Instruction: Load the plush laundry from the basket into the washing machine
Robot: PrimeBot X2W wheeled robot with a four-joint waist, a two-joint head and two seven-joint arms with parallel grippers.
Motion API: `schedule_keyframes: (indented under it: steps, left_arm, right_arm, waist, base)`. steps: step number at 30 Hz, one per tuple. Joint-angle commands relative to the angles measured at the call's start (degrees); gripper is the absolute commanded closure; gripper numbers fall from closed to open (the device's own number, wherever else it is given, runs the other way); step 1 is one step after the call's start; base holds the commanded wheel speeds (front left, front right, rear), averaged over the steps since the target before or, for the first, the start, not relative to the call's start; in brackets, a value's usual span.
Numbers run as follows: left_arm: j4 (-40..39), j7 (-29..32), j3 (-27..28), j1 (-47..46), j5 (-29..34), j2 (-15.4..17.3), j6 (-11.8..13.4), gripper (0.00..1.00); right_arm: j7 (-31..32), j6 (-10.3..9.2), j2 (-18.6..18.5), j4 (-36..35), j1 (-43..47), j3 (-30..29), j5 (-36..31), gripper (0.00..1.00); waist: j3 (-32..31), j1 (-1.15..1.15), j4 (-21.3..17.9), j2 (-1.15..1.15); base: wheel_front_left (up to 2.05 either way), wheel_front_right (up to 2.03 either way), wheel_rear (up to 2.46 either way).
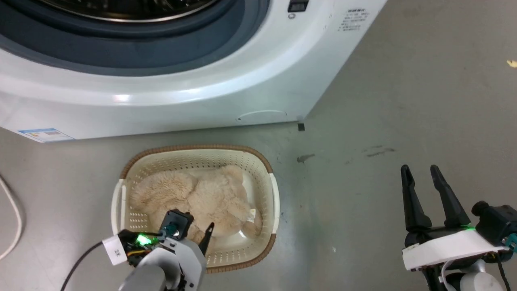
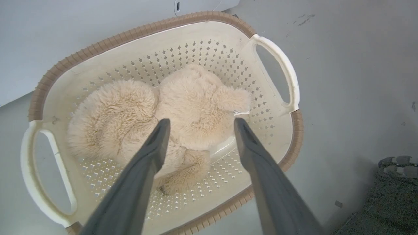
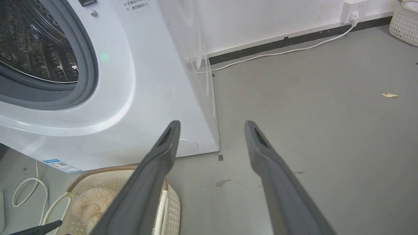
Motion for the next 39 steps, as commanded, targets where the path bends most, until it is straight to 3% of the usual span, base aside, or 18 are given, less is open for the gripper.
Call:
schedule_keyframes:
  steps: [1,20,39]
  left_arm:
    - [1.39,-0.57,-0.98,-1.7,-0.65,0.53,-0.29,0.0]
    - [12.02,1.24,-13.09,-15.1,-5.42,5.28,-1.41,0.0]
    - [24.07,6.48,-29.36,-28.73,-6.49,9.61,-1.93,0.0]
  right_arm:
    - [-0.62,0.03,-0.03,0.09,-0.97,0.09,0.72,0.0]
    - [-2.9,0.04,-0.04,-0.7,-3.4,1.52,5.98,0.0]
    - [-5.17,0.04,-0.05,-1.72,-5.64,3.87,13.16,0.0]
  waist:
    - [0.89,0.0,-0.47,0.0]
    - [11.96,0.0,-3.86,0.0]
    - [23.57,0.0,-8.83,0.0]
  base:
    - [0.0,0.0,0.0]
    - [0.0,0.0,0.0]
    - [0.0,0.0,0.0]
